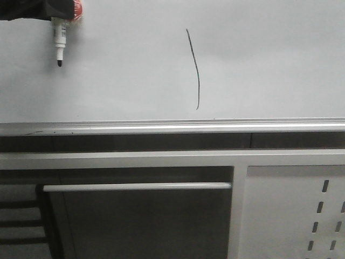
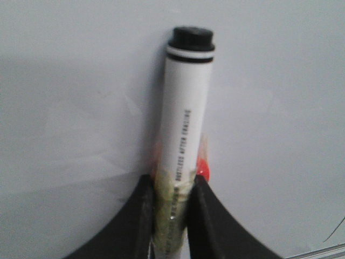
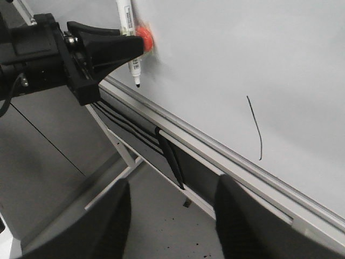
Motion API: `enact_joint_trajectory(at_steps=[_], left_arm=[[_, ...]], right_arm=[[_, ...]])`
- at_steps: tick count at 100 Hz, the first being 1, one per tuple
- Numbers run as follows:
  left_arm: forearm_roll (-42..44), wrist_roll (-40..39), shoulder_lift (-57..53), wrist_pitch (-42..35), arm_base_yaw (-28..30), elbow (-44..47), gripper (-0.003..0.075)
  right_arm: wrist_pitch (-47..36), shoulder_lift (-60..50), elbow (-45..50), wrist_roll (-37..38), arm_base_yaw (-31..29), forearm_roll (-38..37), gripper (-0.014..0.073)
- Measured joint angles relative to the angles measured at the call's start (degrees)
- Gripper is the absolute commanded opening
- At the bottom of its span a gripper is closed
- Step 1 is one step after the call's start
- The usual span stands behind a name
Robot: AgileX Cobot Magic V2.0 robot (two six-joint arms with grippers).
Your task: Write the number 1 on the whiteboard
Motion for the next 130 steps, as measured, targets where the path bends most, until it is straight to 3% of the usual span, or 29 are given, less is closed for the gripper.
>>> enact_joint_trajectory(at_steps=[31,55,87,114,130], left_arm=[[1.12,-1.06,2.66,0.12,-0.35,0.00,-0.0008],[1.22,-1.29,2.66,0.12,-0.35,0.00,0.0150],[1.22,-1.29,2.79,-0.10,-0.35,0.00,0.0248],[0.84,-1.40,2.87,1.35,-0.35,0.00,0.0500],[0.97,-1.04,0.54,6.49,-0.24,0.00,0.0504]], right_arm=[[0.00,0.00,0.00,0.00,0.00,0.00,0.0321],[0.00,0.00,0.00,0.00,0.00,0.00,0.0321],[0.00,0.00,0.00,0.00,0.00,0.00,0.0321],[0.12,0.00,0.00,0.00,0.00,0.00,0.0321],[1.18,-0.54,0.00,0.00,0.00,0.00,0.0321]])
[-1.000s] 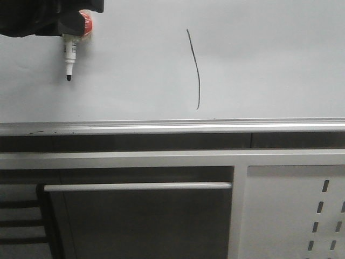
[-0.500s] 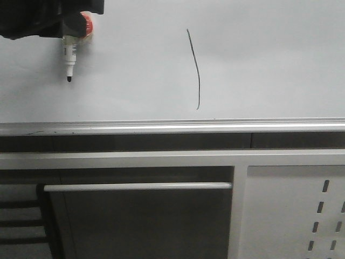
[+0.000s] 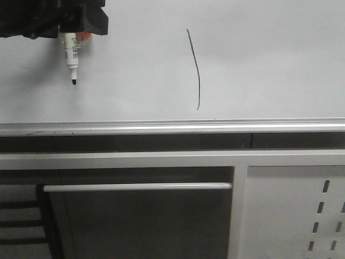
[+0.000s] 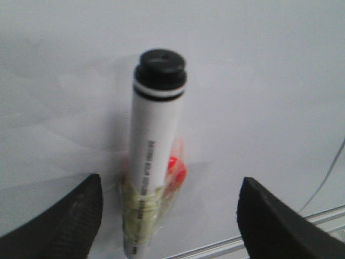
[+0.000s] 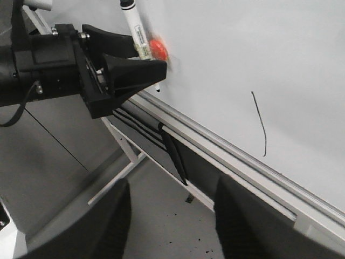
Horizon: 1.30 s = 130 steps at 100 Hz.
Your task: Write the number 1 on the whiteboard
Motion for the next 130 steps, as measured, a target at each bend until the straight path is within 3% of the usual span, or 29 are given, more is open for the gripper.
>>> enact_joint_trajectory(at_steps=[26,55,65,80,86,104,130], left_arm=[[0.56,2.39,-9.09,9.25,0.00,3.80,0.0504],[-0.91,2.63,-24.55,7.28,0.18,12.63,0.0473],[-1.30,2.63,-29.94,9.03,0.18,12.99,0.0339],[-1.03,2.63,-36.60,10.19,0.18,12.99,-0.0023],[0.37,2.72,-38.52,10.50,0.18,12.99,-0.0020],[2.87,2.72,-42.08,14.88,0.18,13.12,-0.0020],[4.71,2.98,-51.00,17.95,0.18,19.62,-0.0020]], right_arm=[[1.95,-2.89,0.00,0.15,-0.07,-2.63,0.0321],[4.68,-6.89,0.00,0.15,-3.51,-4.29,0.0313],[4.89,-8.64,0.00,0.37,-4.89,-4.39,0.0252],[4.20,-12.20,0.00,2.69,-6.34,-4.39,0.0029],[3.13,-13.75,0.00,3.02,-6.50,-4.39,-0.0070],[-1.14,-20.54,3.04,3.44,-6.58,-5.62,-0.0051],[-5.67,-40.12,18.08,4.00,-6.58,-7.07,-0.0052]])
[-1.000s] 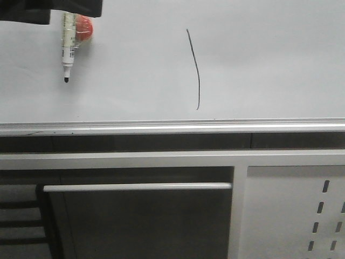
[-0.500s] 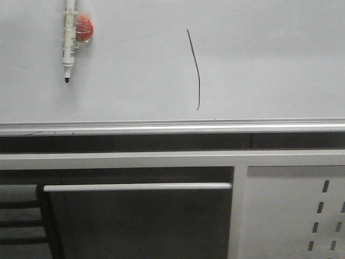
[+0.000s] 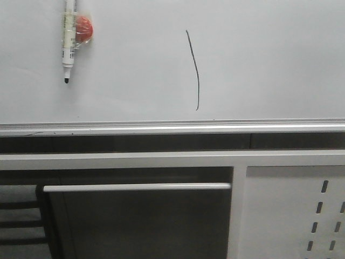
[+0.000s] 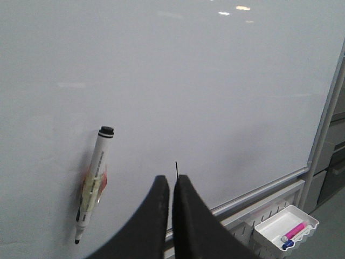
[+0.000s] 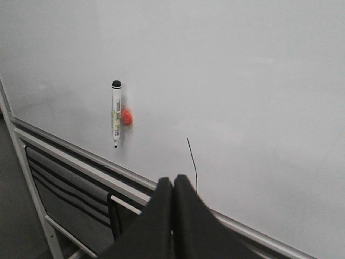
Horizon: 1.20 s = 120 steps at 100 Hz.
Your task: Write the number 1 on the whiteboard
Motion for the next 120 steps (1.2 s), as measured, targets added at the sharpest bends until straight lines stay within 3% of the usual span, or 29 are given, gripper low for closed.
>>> enact_joint_trajectory(at_steps=[18,38,120], left_arm=[[-0.83,0.13,-9.50,-0.24,0.00,6.80,-0.0020],[-3.54,0.13,-16.21,-1.21,0.00,9.38,-0.0020],[-4.71,0.13,-16.45,-1.42,0.00,9.96,-0.0020]], right_arm=[[-0.24,-12.11,10.76,1.11,0.00,-0.22,-0.0052],[-0.35,-13.46,18.28,1.20,-0.10,-0.26,-0.0052],[-1.59,-13.46,18.87,1.34,-0.28,-0.26,-0.0052]])
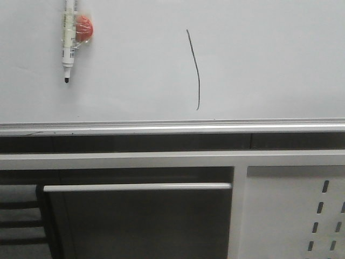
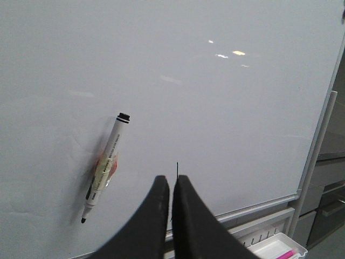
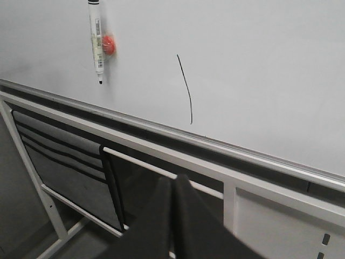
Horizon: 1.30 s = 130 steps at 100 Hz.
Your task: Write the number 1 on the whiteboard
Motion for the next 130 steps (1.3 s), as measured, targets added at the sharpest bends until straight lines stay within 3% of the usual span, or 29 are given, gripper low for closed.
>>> enact_joint_trajectory(at_steps=[24,31,40,53,74,83,97,130], left_arm=[[2.85,0.00,0.00,-0.05,0.00,0.00,-0.0020],[9.44,-1.84,0.00,-0.15,0.14,0.14,-0.0020],[24.12,-12.91,0.00,-1.22,1.96,1.41,-0.0020],[41.24,-30.50,0.00,-1.77,9.65,3.98,-0.0020],[53.43,-44.68,-1.63,-1.57,27.40,8.52,-0.0020],[55.63,-48.10,-3.88,-0.81,33.07,11.02,-0.0020],[56.80,-49.72,-5.72,1.57,37.21,12.52,-0.0020],[57.01,-49.96,-5.72,7.06,38.55,12.52,-0.0020]], right_arm=[[0.00,0.00,0.00,0.00,0.00,0.00,-0.0052],[0.00,0.00,0.00,0.00,0.00,0.00,-0.0052],[0.00,0.00,0.00,0.00,0.00,0.00,-0.0052],[0.00,0.00,0.00,0.10,0.00,0.00,-0.0052],[0.00,0.00,0.00,0.10,0.00,0.00,-0.0052],[0.00,0.00,0.00,0.10,0.00,0.00,-0.0052],[-0.09,0.00,0.00,0.10,0.00,0.00,-0.0052],[-0.09,0.00,0.00,0.10,0.00,0.00,-0.0052]])
